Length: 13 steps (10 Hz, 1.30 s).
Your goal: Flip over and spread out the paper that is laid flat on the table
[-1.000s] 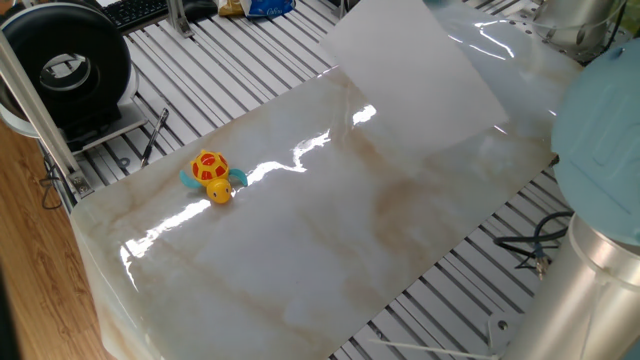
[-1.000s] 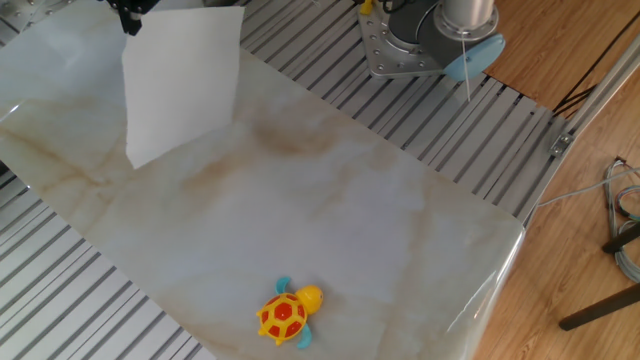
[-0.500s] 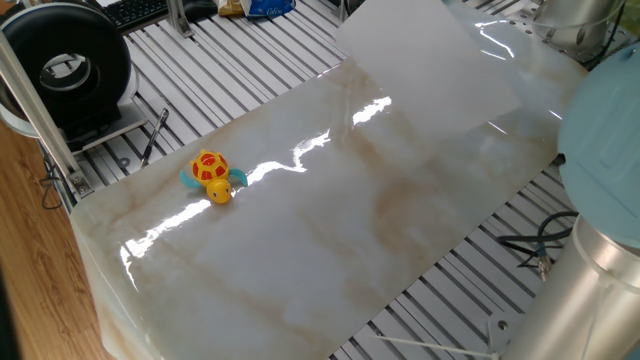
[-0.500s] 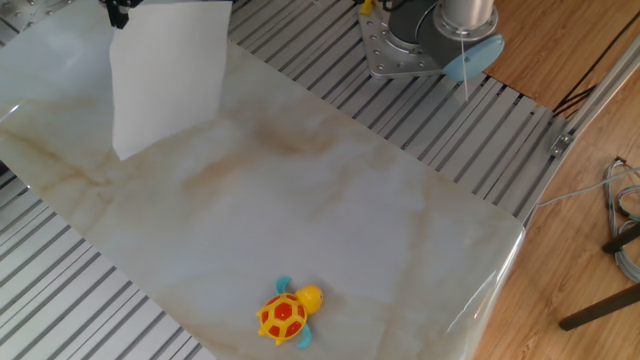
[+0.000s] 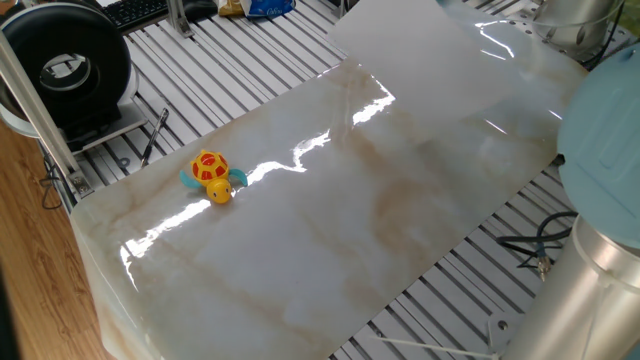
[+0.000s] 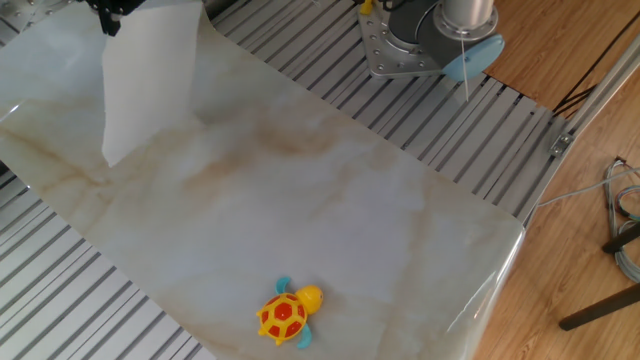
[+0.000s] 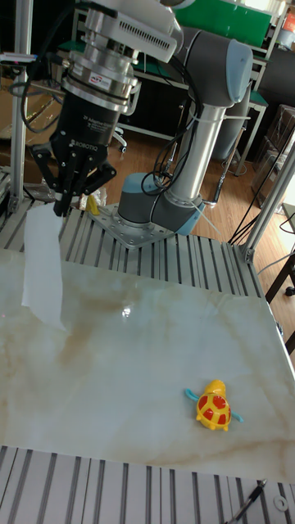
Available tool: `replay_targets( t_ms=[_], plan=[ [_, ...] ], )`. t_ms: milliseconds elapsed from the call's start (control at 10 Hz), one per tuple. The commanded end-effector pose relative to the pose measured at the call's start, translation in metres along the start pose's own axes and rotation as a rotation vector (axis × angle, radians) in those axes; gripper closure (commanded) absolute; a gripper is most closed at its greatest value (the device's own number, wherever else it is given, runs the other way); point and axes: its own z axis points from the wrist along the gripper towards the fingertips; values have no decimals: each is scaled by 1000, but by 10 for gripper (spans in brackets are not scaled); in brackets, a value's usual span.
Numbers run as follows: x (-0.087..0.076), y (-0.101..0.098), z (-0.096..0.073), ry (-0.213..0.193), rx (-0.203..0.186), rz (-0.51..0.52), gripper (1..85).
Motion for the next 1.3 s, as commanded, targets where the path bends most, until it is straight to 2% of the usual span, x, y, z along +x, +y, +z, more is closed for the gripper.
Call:
replay_targets(
  t_ms=[0,400,600,700,900,1000,1200],
  plan=[
    [-19,23,6,-46,-75,67,847],
    [-35,30,12,-95,-105,82,847],
    [-37,30,12,-101,-105,88,843],
    [-38,29,13,-104,-104,93,757],
    [-44,37,14,-124,-133,85,443],
    [-45,38,14,-125,-137,83,363],
    [-46,40,15,-128,-141,76,297]
  ],
)
